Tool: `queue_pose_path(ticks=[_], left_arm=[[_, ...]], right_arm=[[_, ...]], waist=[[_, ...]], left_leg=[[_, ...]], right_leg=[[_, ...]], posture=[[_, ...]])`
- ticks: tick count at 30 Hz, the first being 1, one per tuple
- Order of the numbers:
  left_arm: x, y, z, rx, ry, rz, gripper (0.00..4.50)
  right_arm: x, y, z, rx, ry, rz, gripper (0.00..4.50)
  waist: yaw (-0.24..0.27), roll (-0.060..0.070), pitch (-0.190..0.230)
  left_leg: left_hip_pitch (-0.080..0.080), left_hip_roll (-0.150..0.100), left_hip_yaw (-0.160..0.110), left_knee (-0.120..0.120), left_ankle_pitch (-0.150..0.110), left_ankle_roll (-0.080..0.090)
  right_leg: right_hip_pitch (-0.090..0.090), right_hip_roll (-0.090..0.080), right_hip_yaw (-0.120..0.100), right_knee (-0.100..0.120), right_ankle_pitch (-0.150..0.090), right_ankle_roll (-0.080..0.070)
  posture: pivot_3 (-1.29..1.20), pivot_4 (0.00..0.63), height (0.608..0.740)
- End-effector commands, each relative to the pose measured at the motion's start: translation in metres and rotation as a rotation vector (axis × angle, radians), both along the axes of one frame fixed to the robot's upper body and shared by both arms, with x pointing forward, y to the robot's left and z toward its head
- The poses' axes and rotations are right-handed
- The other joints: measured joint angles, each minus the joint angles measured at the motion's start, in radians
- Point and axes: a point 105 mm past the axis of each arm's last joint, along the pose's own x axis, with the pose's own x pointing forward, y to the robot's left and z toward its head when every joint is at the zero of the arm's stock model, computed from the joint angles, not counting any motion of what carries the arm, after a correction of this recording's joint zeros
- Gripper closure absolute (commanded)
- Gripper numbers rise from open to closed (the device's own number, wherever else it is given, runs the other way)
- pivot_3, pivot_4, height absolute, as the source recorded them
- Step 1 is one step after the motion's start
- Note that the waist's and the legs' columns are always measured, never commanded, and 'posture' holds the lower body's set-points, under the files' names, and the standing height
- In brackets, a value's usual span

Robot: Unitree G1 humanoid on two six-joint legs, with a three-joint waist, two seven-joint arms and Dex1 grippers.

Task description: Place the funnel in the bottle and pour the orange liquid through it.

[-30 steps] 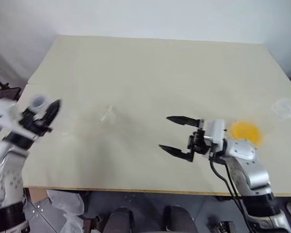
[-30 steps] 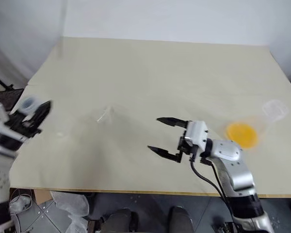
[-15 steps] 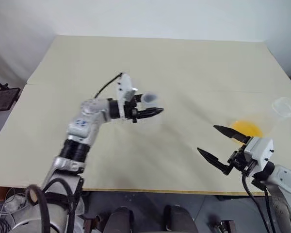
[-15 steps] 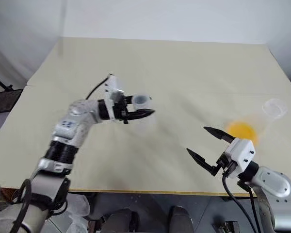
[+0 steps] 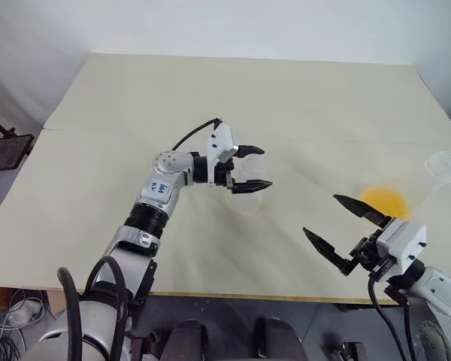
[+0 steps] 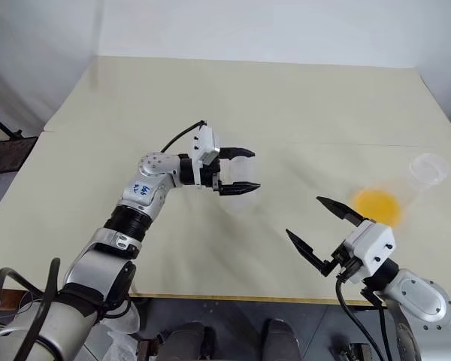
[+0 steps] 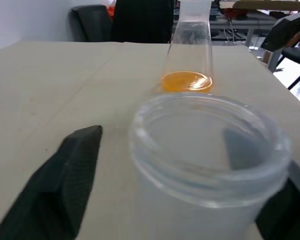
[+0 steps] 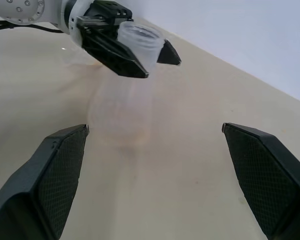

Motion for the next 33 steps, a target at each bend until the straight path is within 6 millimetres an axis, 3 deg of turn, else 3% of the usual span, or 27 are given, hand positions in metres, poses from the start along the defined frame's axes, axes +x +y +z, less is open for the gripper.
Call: queue_pose_path(ticks=[1,9,21,25,30,33], left_arm=[[-0.006,-0.001,0.013,-0.025,-0.054,-0.033,0.01],[-0.010,0.008,0.023,-0.063,-0.063,-0.057,0.01],[-0.012,0.036,0.057,-0.242,-0.128,-0.051,0.01],[-0.013,0.068,0.068,-0.243,-0.174,0.014,0.01],[-0.014,0.124,0.055,-0.193,-0.148,0.190,0.01],[-0.026,0.164,0.039,-0.194,-0.147,0.352,0.01]], right_arm=[[-0.001,0.005,0.008,0.009,-0.043,0.015,0.00],[0.004,0.010,0.007,0.020,-0.039,0.043,0.00],[0.012,0.012,0.006,0.020,-0.036,0.082,0.00],[0.021,0.020,0.010,0.026,-0.043,0.145,0.00],[0.030,0.030,0.019,0.064,-0.058,0.227,0.00],[0.037,0.037,0.021,0.064,-0.046,0.287,0.00]], waist=[[0.000,0.000,0.000],[-0.001,0.000,0.000],[-0.002,0.000,0.000],[-0.017,0.000,0.000],[-0.034,0.000,0.000],[-0.042,0.000,0.000]], left_leg=[[0.000,0.000,0.000,0.000,0.000,0.000],[0.000,0.000,0.000,0.000,0.000,0.000],[-0.001,0.000,-0.002,0.001,0.000,0.000],[-0.001,0.000,-0.002,0.001,0.000,0.000],[0.002,0.001,-0.005,0.000,0.000,0.000],[0.002,0.001,-0.009,0.001,0.000,0.000]], right_leg=[[0.000,0.000,0.000,0.000,0.000,0.000],[0.000,0.000,0.000,0.000,0.000,0.000],[0.000,0.000,-0.001,0.000,0.000,0.000],[0.000,0.000,-0.001,0.001,0.000,0.000],[0.000,0.000,-0.002,0.004,0.000,0.000],[0.000,-0.001,-0.002,0.004,0.000,0.000]], posture=[[0.00,0.150,0.740],[0.00,0.150,0.740],[0.00,0.150,0.740],[0.00,0.150,0.740],[0.00,0.150,0.740],[0.00,0.150,0.740]])
